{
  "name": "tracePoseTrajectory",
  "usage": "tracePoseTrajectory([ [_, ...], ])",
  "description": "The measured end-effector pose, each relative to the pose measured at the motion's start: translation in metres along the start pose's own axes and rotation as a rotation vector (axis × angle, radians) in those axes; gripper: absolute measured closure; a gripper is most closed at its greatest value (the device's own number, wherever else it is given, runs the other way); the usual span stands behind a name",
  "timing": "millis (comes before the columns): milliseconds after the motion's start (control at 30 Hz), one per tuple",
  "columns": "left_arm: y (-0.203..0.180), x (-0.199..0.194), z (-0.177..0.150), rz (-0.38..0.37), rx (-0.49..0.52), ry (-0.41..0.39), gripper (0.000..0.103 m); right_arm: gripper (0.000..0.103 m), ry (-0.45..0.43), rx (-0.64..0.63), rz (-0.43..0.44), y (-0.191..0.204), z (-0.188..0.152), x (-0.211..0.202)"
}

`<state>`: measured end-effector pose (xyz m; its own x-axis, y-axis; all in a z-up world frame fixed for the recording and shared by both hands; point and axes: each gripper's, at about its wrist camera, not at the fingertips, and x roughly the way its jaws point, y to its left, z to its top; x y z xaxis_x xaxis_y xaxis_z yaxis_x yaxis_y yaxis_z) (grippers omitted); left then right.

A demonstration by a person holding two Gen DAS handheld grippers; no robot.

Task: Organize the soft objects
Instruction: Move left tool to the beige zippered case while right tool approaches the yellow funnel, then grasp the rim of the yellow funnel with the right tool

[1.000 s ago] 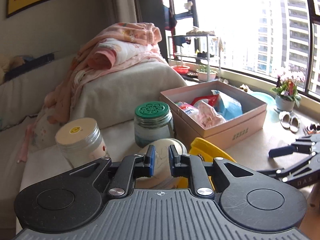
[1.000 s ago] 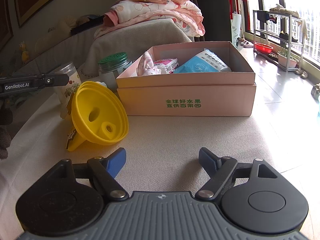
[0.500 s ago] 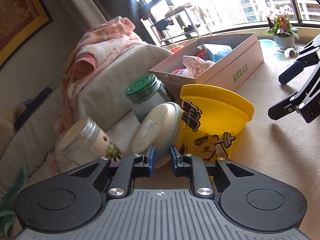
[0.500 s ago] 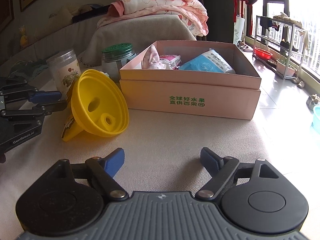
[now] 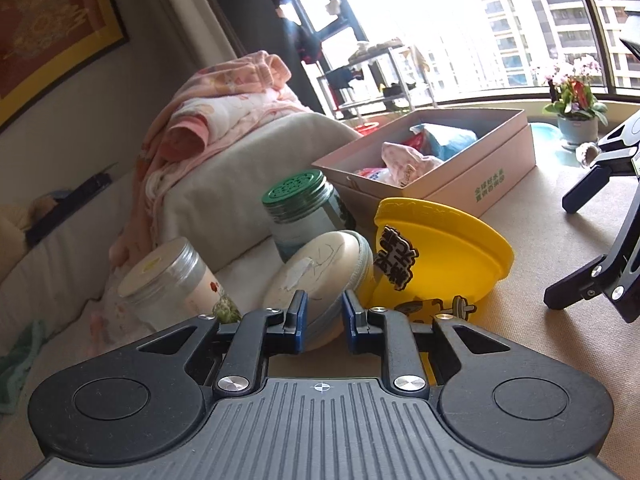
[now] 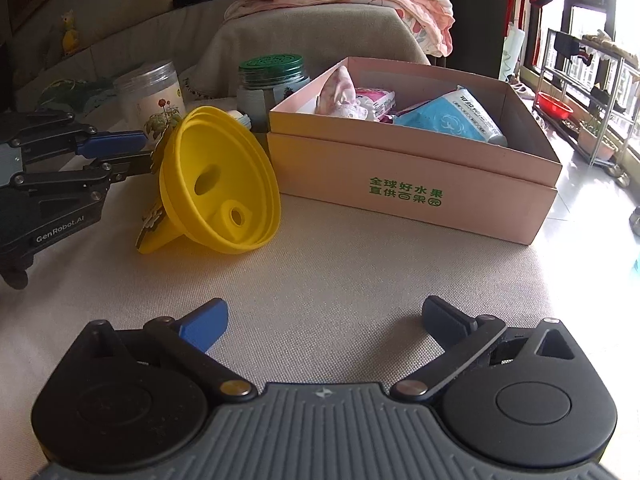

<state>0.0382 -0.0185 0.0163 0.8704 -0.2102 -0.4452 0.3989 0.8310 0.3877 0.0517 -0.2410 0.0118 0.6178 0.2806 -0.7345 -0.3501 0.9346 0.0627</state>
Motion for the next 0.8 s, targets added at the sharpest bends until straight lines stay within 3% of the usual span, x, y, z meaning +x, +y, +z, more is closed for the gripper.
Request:
tracePoseTrajectory([
  [67, 0.007, -0.001, -0.003, -0.026, -0.055, 0.004, 0.079, 0.000, 0.036, 0.016, 0.000, -0.001, 0.007, 0.001],
  [133, 0.013, -0.001, -0.008, -0.060, -0.118, 0.020, 0.079, 0.011, 0.055, 0.040, -0.009, -0.002, 0.015, -0.004],
  [300, 0.016, -0.008, -0.016, -0.154, -0.222, 0.033, 0.079, 0.014, -0.034, 0.079, -0.026, 0.000, 0.045, -0.033],
  [500, 0.018, -0.017, -0.020, -0.168, -0.242, 0.015, 0.079, 0.014, -0.098, 0.021, 0.014, 0.029, 0.081, -0.053],
  [633, 0.025, -0.016, -0.021, -0.145, -0.267, 0.022, 0.080, 0.014, -0.055, -0.009, 0.002, 0.048, 0.125, -0.040],
  [733, 0.032, -0.018, -0.022, -0.137, -0.289, 0.019, 0.080, 0.032, 0.008, -0.004, 0.000, 0.059, 0.161, -0.018],
  [800, 0.037, -0.020, -0.023, -0.136, -0.295, 0.018, 0.080, 0.056, 0.047, -0.025, -0.024, 0.066, 0.175, 0.000],
])
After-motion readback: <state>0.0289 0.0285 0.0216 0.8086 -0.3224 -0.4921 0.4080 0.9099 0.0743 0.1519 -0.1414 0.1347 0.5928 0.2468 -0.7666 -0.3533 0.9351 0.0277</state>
